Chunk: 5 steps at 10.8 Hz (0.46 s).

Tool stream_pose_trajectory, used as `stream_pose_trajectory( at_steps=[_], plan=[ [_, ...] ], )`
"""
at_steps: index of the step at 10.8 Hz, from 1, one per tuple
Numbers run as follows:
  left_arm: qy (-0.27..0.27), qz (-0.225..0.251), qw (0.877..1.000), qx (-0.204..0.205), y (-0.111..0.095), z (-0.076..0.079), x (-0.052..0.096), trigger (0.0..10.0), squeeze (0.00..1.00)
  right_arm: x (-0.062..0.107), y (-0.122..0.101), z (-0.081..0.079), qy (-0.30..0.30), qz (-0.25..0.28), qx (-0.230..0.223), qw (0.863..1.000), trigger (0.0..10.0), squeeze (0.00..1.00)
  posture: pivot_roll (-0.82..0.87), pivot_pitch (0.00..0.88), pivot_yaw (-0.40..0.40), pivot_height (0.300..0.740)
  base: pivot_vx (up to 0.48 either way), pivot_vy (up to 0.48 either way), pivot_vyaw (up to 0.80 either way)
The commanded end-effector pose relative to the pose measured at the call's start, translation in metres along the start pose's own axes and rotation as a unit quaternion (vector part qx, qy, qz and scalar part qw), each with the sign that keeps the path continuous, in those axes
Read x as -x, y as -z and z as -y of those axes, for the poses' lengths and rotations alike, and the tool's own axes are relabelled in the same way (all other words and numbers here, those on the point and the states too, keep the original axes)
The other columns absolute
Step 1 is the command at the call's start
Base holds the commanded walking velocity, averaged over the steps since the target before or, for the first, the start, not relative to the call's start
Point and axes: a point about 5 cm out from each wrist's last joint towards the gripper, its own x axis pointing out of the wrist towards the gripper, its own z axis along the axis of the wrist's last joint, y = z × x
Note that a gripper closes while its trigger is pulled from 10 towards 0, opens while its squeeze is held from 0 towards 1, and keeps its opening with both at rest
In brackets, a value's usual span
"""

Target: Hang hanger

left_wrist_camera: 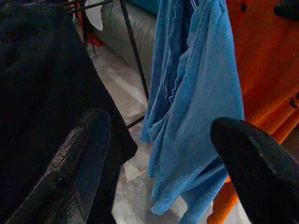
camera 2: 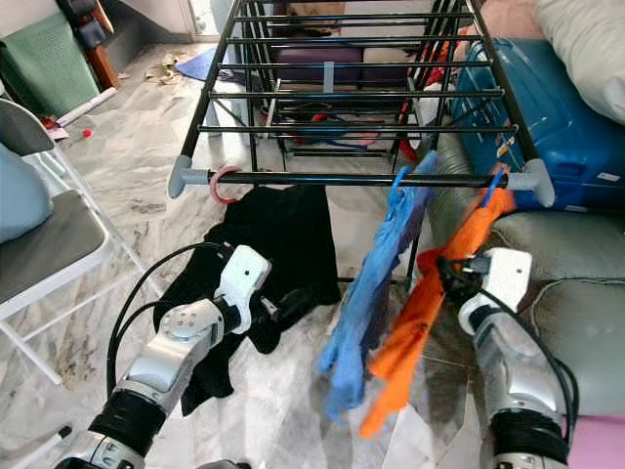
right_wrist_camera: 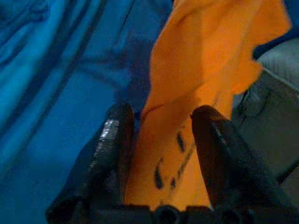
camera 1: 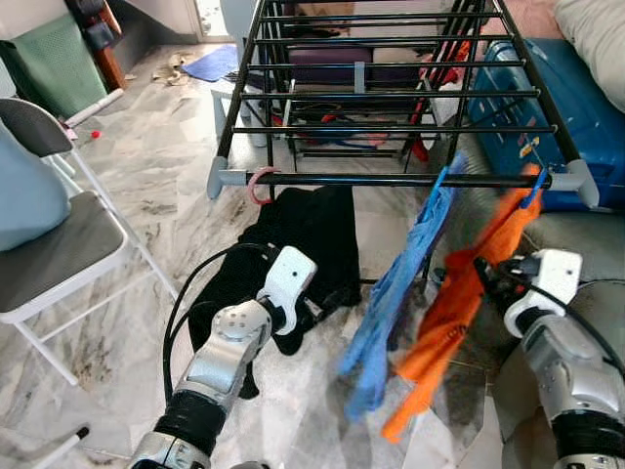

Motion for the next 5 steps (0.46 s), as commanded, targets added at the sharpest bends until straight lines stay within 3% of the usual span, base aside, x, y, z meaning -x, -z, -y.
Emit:
stream_pose_trajectory(
  at_steps=[1, 5],
  plan=[
    [-0.003, -0.007, 1.000, -0.003, 0.0026, -0.0010, 0.0010, 10.0, 0.00, 0.0013, 0.0062, 0.0003, 0.000, -0.012, 0.002, 1.000, 0.0, 0.00, 0.04, 0.082, 0.040, 0.740, 0.000, 0.000, 0.00],
    [0.001, -0.008, 1.000, -0.003, 0.0032, 0.0001, 0.0010, 10.0, 0.00, 0.0030, 0.0068, 0.0021, 0.005, -0.014, 0.021, 1.000, 0.0, 0.00, 0.04, 0.085, 0.042, 0.740, 0.000, 0.000, 0.00]
  ],
)
